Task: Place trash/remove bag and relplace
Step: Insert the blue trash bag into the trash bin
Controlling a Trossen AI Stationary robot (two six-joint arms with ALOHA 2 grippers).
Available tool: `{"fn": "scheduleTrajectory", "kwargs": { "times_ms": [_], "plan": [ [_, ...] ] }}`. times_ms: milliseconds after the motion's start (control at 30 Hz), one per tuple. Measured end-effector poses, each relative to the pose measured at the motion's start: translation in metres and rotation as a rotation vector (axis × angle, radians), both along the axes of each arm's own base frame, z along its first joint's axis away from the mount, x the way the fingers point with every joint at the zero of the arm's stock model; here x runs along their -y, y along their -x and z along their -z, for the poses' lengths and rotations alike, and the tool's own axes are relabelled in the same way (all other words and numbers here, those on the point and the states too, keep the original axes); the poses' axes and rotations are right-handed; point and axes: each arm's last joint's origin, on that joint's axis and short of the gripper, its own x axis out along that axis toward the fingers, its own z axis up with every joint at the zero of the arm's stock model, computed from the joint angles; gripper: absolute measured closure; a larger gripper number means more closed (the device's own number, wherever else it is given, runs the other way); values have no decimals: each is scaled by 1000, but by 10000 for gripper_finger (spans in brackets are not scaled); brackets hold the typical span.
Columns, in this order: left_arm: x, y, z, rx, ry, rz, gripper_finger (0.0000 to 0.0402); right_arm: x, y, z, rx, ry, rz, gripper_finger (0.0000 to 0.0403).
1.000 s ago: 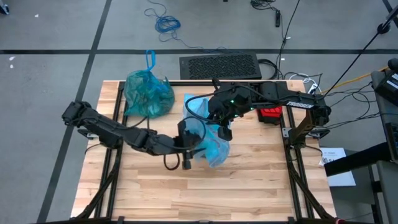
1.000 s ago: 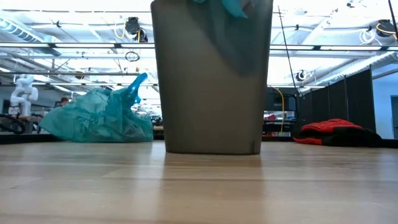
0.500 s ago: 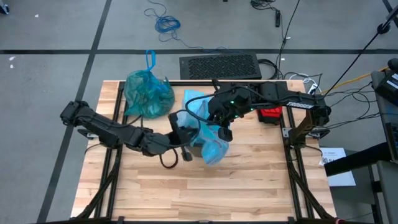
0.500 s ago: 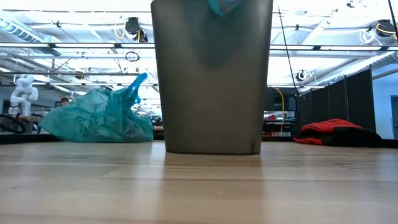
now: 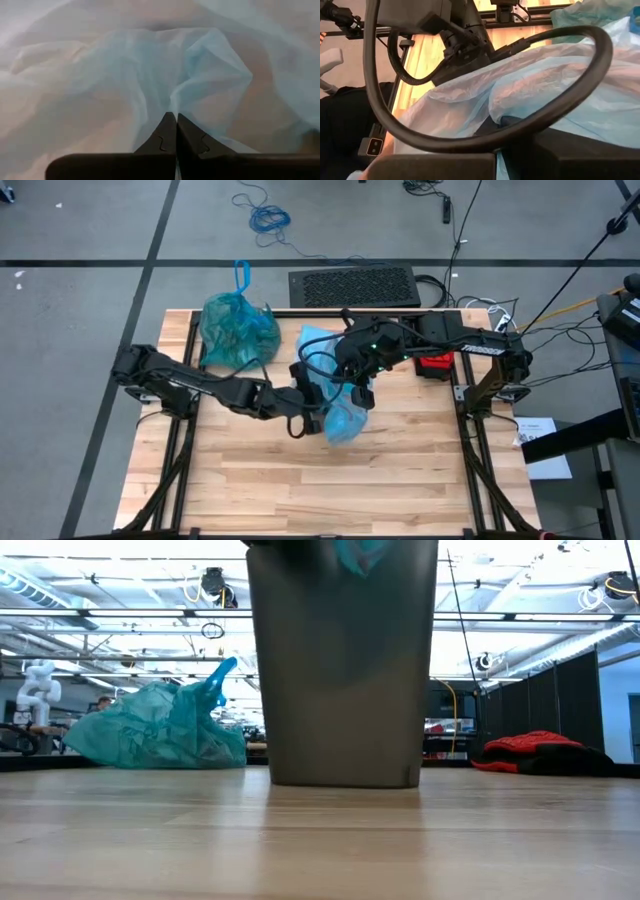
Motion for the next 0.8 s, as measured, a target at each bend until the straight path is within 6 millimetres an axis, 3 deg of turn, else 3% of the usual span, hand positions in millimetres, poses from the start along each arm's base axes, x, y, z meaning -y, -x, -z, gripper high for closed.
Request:
{"fn": "scheduleTrajectory", "kwargs": {
  "times_ms": [233,433,533,800],
  "plan": [
    [7,4,-5,-5,-53,66,358,0,0,0,-1,-1,-2,403],
    [20,14,-33,74,-30,127,293,0,-1,0,2,0,-1,403],
    [26,15,-37,83,-28,147,268,0,-1,0,2,2,-3,403],
    [35,19,-53,67,-33,171,246,0,-1,0,1,3,-3,403]
  ]
}}
